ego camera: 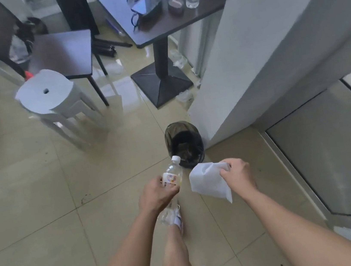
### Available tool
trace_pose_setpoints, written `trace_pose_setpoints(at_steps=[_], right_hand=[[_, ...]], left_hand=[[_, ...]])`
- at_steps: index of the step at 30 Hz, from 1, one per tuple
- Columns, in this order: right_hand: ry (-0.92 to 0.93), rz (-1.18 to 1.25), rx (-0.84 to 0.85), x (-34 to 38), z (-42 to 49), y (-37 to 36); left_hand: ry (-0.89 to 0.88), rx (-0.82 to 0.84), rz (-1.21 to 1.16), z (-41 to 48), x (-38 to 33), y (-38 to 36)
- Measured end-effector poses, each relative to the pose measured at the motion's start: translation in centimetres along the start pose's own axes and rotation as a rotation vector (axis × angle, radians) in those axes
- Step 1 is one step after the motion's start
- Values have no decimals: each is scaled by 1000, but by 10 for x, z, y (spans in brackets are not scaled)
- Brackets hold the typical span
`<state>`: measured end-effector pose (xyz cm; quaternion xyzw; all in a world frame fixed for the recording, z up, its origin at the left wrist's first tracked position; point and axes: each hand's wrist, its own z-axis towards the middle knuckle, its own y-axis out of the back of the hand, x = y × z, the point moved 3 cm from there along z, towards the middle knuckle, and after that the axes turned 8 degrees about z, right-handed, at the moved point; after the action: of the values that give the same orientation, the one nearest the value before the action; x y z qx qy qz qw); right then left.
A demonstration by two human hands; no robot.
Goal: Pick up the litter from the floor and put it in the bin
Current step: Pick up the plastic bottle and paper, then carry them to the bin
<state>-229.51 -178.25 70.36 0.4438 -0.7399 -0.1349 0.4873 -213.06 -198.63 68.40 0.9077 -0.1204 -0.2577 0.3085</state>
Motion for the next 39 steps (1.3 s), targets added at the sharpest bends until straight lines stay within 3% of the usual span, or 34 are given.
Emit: trace_pose_setpoints(at_steps=[5, 11, 17, 22, 28, 34, 39], right_hand=[[-112, -3, 51, -20, 147, -93], [-203, 103, 61, -65, 292, -193], [-190, 91, 116, -125, 385, -265], [-209, 145, 95, -157, 415, -274], [-184, 119, 105, -176, 398, -251], [-158, 111, 164, -159, 371, -230], [-51, 26, 287, -94, 341, -196]], left_hand=[[10, 42, 107, 143, 19, -31], [18, 119, 39, 292, 31, -86], [36, 191, -75, 403, 32, -157], [116, 233, -172, 464, 12, -199], [183, 183, -220, 482, -17, -217], [128, 131, -202, 446, -3, -201], [35, 52, 32, 379, 1, -157]])
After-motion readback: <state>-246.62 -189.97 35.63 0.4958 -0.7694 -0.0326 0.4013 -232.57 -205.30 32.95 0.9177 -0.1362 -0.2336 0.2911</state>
